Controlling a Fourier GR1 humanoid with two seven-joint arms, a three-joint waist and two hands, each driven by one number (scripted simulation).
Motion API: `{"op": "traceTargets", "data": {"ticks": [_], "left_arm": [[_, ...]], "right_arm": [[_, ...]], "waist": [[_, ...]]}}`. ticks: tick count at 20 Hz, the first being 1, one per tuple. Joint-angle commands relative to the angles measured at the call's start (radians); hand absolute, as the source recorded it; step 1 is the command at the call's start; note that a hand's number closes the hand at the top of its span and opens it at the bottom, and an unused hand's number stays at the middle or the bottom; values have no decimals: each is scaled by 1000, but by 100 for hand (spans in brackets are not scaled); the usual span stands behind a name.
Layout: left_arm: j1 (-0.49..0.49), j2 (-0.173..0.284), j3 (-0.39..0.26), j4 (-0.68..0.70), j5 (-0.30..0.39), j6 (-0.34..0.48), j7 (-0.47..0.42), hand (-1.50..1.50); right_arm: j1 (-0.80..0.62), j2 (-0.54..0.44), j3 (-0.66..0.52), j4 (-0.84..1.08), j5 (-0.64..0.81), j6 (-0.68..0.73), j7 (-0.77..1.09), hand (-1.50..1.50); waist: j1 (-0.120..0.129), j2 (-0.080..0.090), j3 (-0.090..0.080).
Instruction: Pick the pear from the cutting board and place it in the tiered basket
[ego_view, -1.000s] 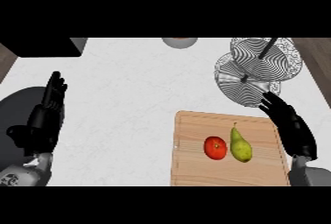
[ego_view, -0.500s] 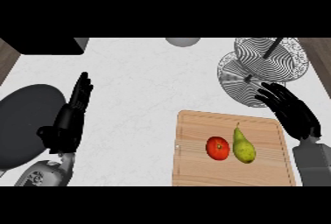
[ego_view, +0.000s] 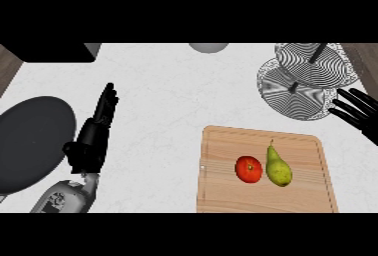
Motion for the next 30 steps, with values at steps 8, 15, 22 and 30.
{"op": "traceTargets", "data": {"ticks": [8,15,22,30], "left_arm": [[-14,-13,-6,28,-11,-8,0,0],[-37,-11,20,28,-14,-19,19,0],[31,-50,36,45,-43,-42,-42,0],[25,-55,61,7,-77,-51,6,0]], "right_arm": [[-183,-276,92,-346,355,297,-20,-150],[-263,-217,204,-479,613,278,-21,-150],[-278,-117,267,-482,767,277,-69,-150],[-231,-115,356,-574,803,300,-27,-150]], "waist": [[17,-14,-10],[17,-10,-10],[4,-14,-11],[-4,-17,-11]]}}
